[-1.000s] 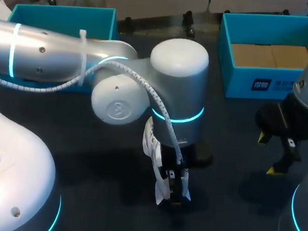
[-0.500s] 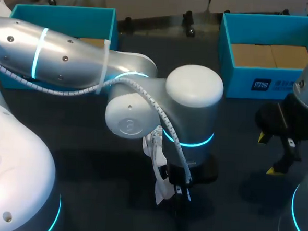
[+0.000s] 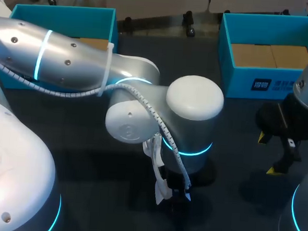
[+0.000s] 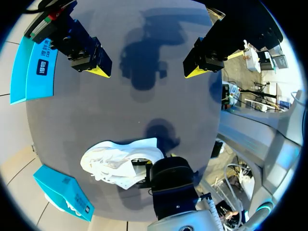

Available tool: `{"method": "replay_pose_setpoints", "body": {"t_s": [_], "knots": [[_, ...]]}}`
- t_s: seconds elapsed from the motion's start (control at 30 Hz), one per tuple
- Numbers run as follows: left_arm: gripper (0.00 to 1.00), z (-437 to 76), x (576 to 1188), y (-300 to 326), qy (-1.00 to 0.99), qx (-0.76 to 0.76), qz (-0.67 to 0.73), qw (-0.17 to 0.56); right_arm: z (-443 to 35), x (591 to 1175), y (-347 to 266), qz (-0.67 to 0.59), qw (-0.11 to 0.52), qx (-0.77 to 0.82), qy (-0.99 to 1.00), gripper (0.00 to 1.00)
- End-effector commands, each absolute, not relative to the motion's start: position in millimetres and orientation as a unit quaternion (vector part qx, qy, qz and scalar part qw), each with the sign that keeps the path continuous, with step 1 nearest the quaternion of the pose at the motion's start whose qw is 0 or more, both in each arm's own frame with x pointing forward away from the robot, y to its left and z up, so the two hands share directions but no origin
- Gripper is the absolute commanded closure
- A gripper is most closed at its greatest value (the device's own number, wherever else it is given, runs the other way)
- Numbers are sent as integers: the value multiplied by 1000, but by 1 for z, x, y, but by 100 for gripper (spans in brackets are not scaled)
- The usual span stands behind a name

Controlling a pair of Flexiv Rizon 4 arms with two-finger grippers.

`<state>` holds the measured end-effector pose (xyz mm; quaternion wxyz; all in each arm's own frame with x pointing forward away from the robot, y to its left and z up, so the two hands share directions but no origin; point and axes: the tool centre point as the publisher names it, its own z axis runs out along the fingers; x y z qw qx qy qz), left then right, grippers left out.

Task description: Take the shoe out of the shoebox, open the shoe tongue, remove and reinsert the insole, then place the shoe into the shoebox

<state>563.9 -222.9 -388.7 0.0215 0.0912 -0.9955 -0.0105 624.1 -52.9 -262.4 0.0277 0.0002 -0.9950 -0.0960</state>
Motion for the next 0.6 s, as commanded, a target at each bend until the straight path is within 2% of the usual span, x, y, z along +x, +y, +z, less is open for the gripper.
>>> {"method": "replay_pose_setpoints", "body": {"t_s": [0.03,0.07,0.6], "knots": [[88,-392,567,-227,-995,95,-14,23,-264,624,-53,-95,27,0,-995,0],[100,-393,568,-227,-995,96,-15,23,-264,624,-53,-95,27,0,-995,0],[100,-357,587,-218,-997,59,-23,49,-264,624,-53,-95,27,0,-995,0]]}}
